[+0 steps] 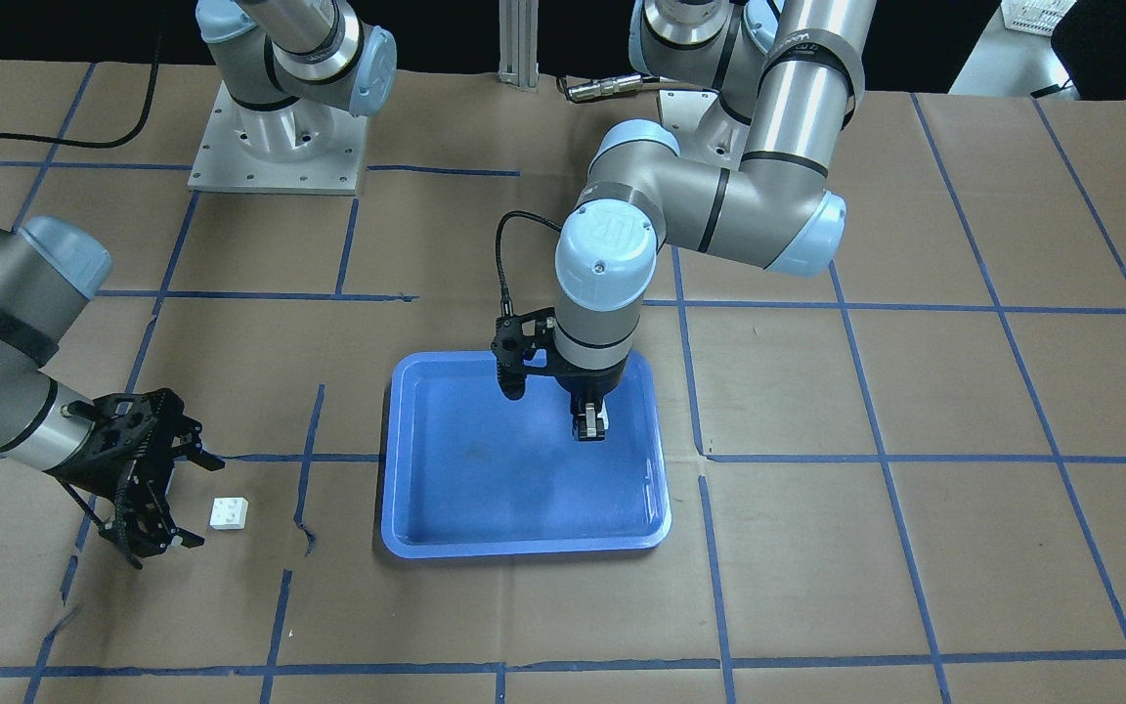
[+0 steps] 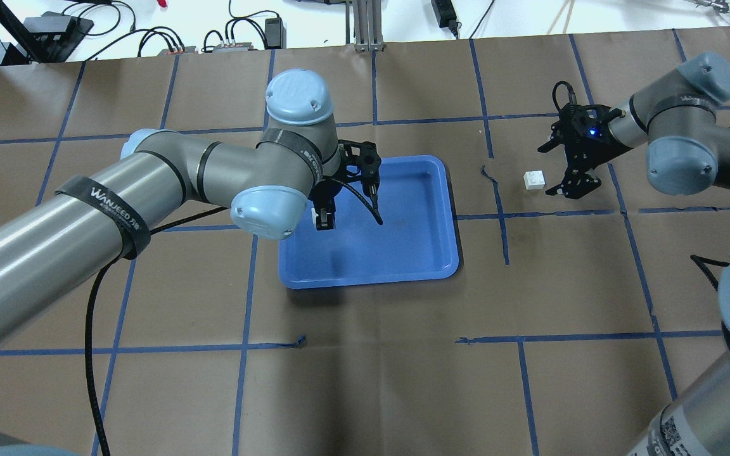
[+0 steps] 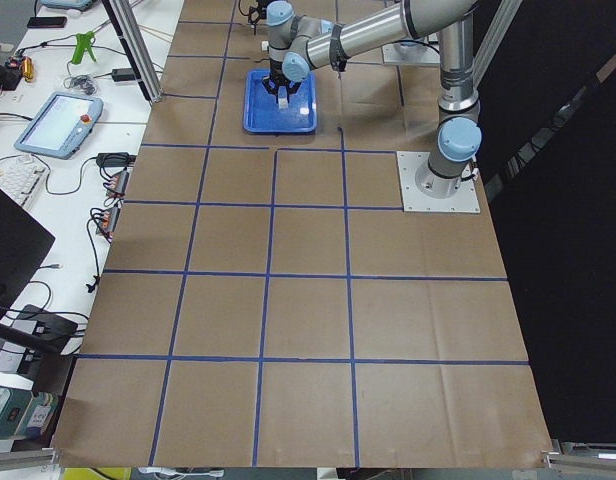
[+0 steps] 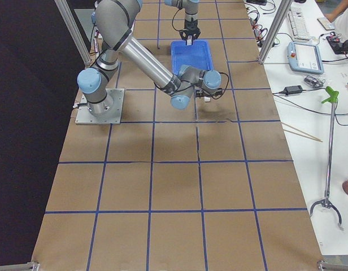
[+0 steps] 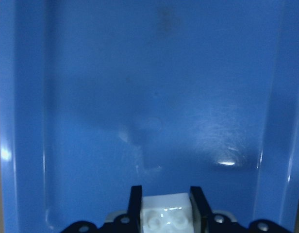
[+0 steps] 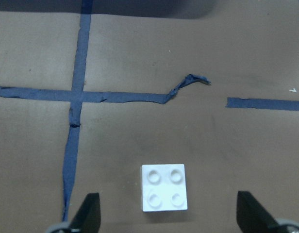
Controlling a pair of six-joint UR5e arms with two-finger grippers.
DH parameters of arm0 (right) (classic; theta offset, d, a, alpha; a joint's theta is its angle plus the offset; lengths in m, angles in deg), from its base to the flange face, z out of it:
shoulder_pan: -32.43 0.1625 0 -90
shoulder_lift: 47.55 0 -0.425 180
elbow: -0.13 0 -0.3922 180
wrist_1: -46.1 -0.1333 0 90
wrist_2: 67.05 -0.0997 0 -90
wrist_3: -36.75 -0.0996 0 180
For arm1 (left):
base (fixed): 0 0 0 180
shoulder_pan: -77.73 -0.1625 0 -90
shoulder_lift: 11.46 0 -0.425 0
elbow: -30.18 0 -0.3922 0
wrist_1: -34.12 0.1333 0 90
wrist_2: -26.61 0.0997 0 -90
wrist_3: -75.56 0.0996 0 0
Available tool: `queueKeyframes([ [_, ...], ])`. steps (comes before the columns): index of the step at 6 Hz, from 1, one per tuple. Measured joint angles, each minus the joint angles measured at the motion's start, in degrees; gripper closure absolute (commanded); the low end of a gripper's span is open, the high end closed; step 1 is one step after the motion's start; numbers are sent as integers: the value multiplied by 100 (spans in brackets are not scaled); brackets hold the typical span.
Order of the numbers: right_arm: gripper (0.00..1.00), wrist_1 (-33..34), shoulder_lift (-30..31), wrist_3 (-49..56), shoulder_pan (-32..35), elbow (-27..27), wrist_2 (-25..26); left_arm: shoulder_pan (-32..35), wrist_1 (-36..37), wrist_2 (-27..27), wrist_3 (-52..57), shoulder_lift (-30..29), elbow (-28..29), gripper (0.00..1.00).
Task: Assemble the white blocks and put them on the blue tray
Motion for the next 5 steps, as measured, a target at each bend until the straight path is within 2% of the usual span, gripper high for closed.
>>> queueKeyframes([
  [3, 0, 63, -72, 134, -2, 76, 0, 216, 118, -52, 189, -432, 79, 99],
  [4, 4, 60, -77, 137, -2, 81, -4, 264, 221, -141, 180, -477, 53, 99],
  [5, 12, 56, -83, 137, -1, 82, -4, 292, 342, -247, 174, -518, 24, 81],
])
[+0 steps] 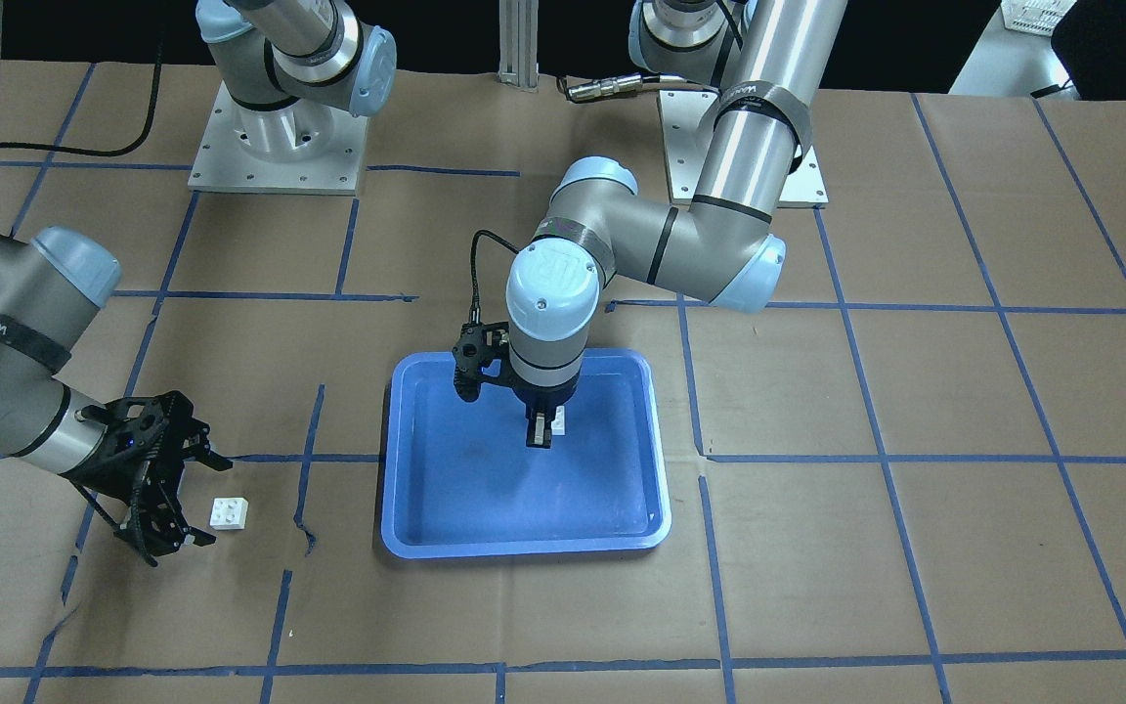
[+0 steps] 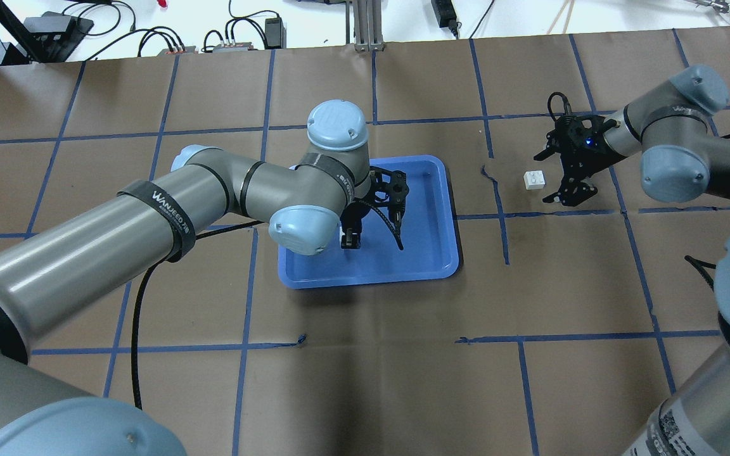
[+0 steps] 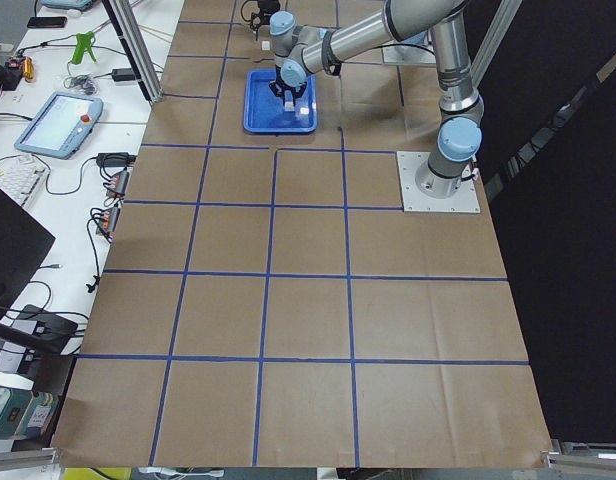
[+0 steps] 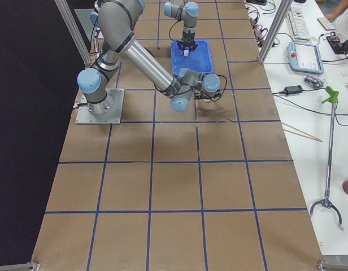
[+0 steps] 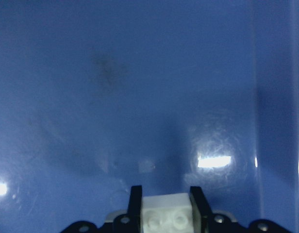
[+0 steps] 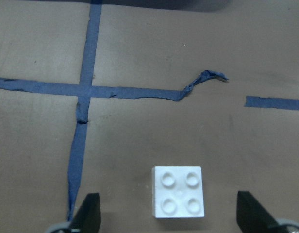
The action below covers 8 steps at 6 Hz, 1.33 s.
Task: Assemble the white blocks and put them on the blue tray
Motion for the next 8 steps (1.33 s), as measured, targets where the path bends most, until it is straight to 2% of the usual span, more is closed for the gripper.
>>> queueKeyframes([
  [1, 16, -4, -9, 0, 1, -3, 4, 8, 119, -41, -10, -48, 2, 38],
  [2, 23, -6, -35, 3, 1, -5, 5, 10, 220, -54, -23, -78, 0, 9],
  [3, 34, -7, -68, 7, 1, -12, 6, 12, 258, -57, -90, -81, -5, 1],
  [6, 68, -7, -91, 15, 0, -37, 8, -3, -12, 17, -438, 283, 95, 1],
  [7, 74, -7, -88, 15, -3, -43, 12, -107, -502, 44, -571, 664, 154, 1],
  [8, 75, -7, -76, 0, -3, -53, 15, -332, -1032, 61, -831, 1097, 186, 1],
])
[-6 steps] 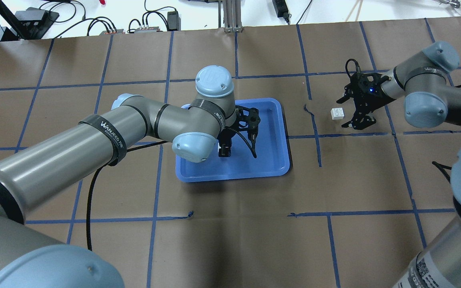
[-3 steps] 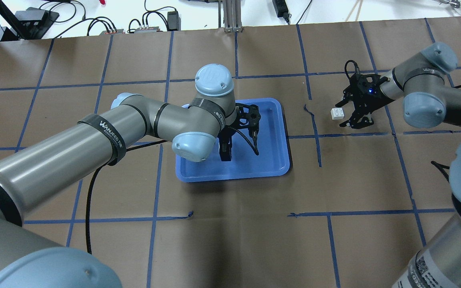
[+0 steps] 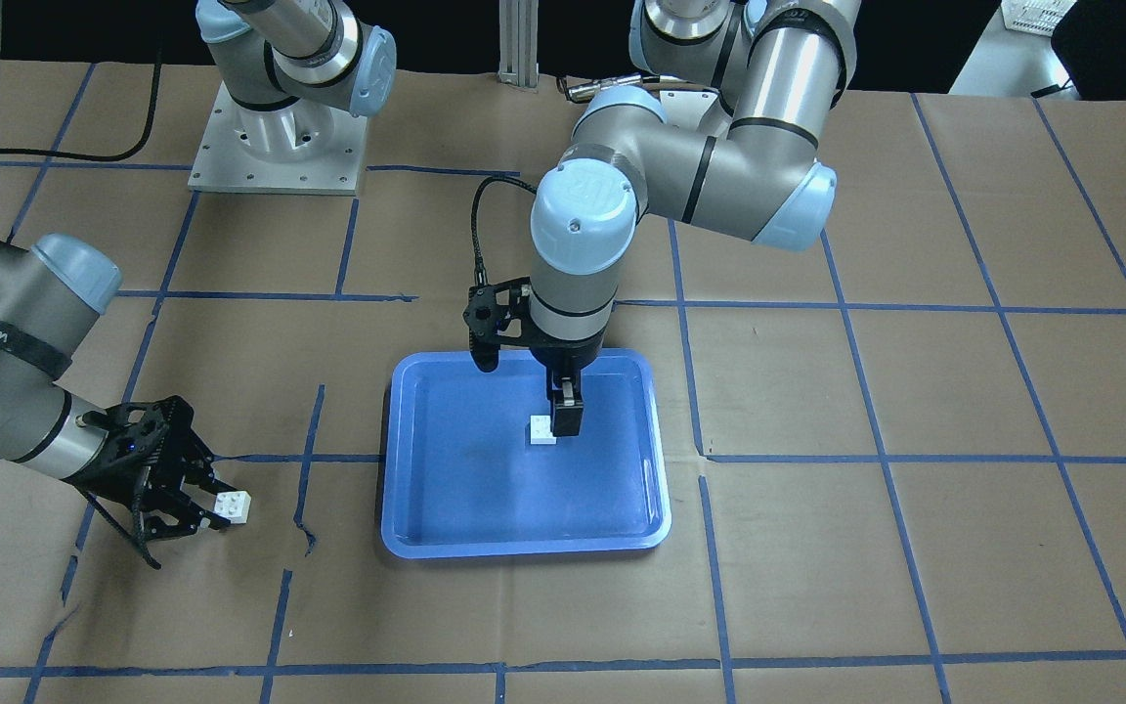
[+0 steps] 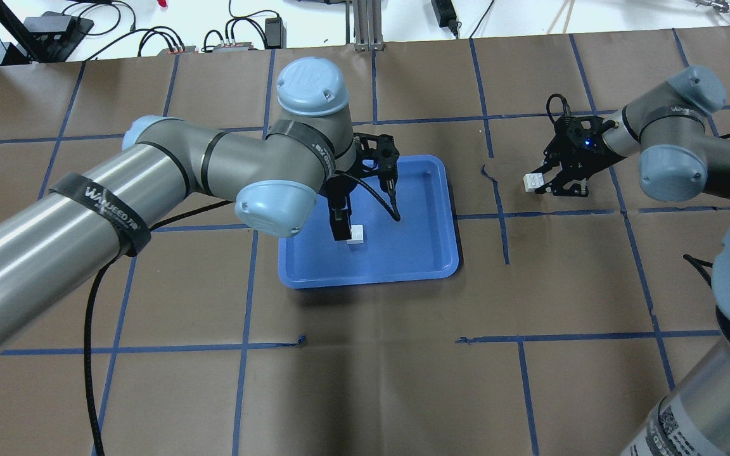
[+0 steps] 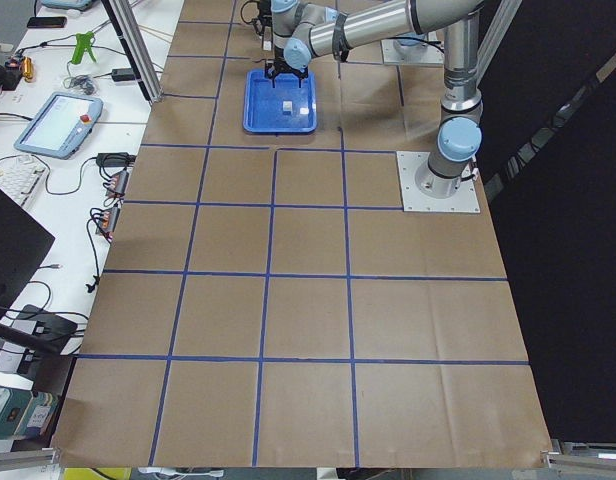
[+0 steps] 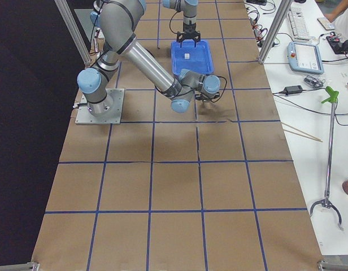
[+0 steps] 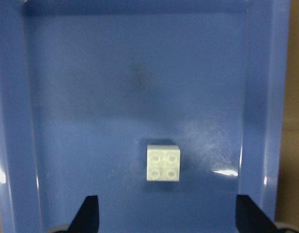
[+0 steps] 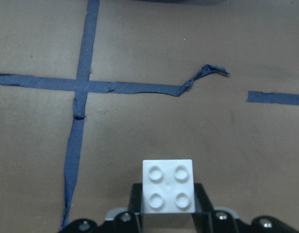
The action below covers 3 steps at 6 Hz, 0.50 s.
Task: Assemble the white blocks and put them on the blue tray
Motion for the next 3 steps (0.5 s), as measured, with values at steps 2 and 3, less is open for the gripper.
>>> queueKeyframes([
  [2, 76, -46, 38, -82, 6, -159, 5, -614, -820, 15, -1029, 859, 43, 1],
  [3, 76, -158, 58, -168, 11, -302, 19, -825, -1104, 160, -1687, 1229, 96, 1],
])
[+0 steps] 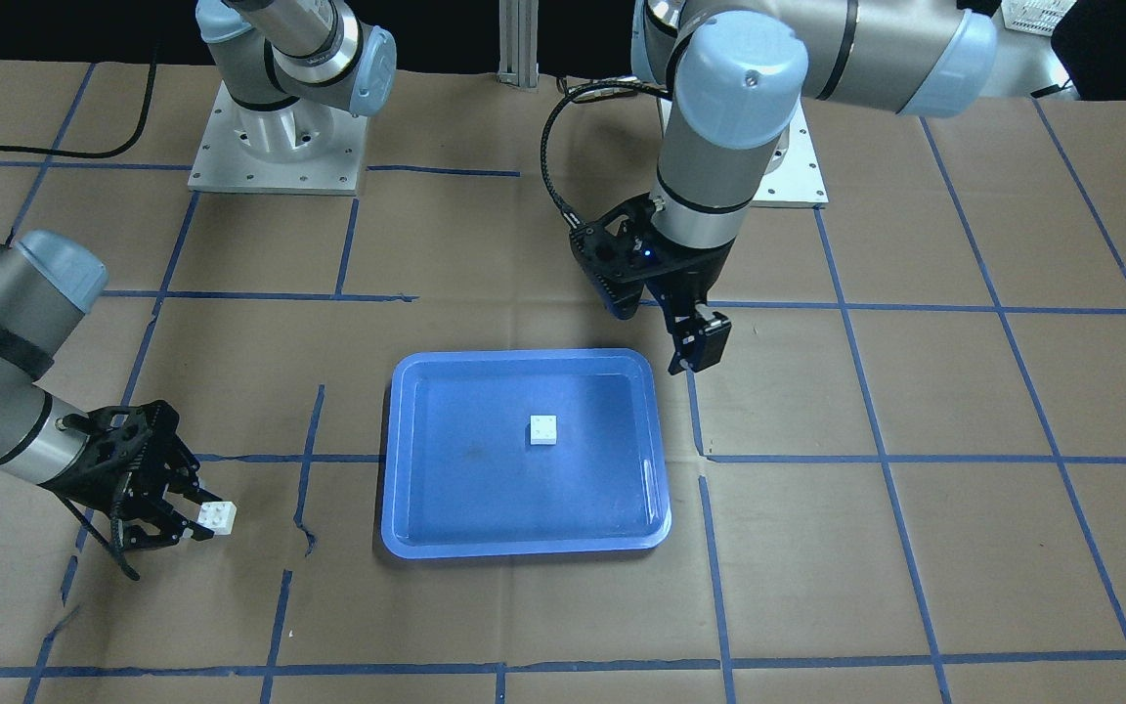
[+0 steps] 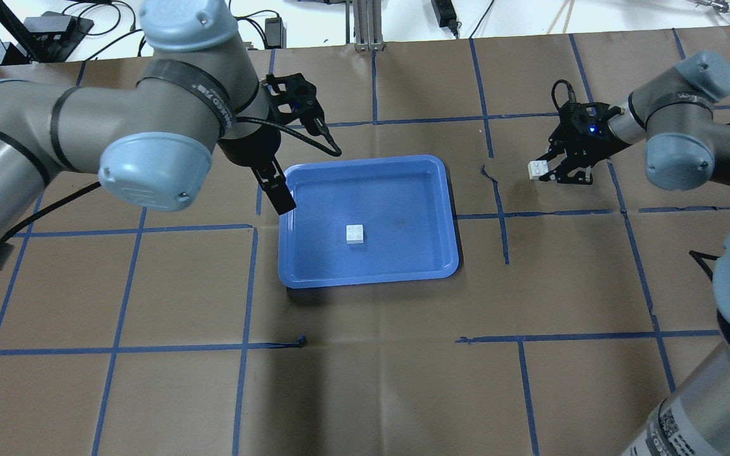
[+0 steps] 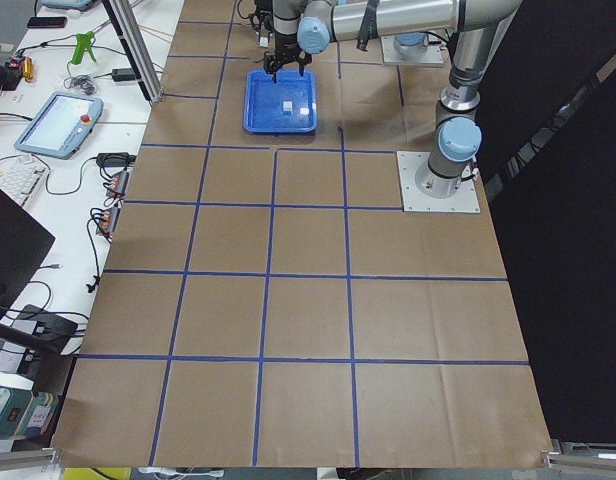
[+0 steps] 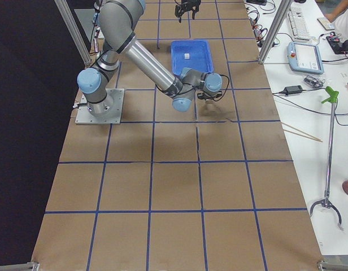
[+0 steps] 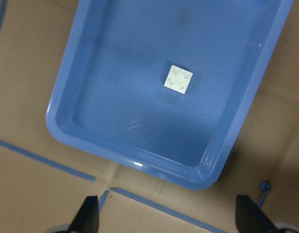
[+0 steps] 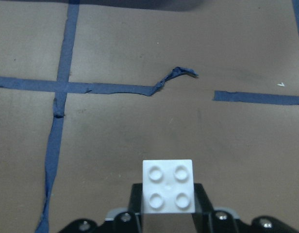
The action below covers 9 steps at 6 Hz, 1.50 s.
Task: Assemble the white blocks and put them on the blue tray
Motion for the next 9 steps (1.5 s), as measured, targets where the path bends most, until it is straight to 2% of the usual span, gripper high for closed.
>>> queueKeyframes([
  [2, 76, -522, 322, -419, 52, -117, 5, -367, -410, 244, -1415, 376, 220, 1],
  [4, 76, -1275, 896, -837, 272, -90, 0, -499, -493, 278, -3408, 510, 344, 1],
  [5, 75, -1387, 1118, -1125, 514, -7, -6, -565, -510, 274, -4384, 554, 349, 1],
  [7, 75, -1115, 1484, -1811, 1168, 463, -21, -657, -554, 275, -5219, 601, 348, 1],
  [9, 75, 3, 1549, -2517, 1837, 976, -15, -688, -569, 275, -5298, 623, 348, 0],
])
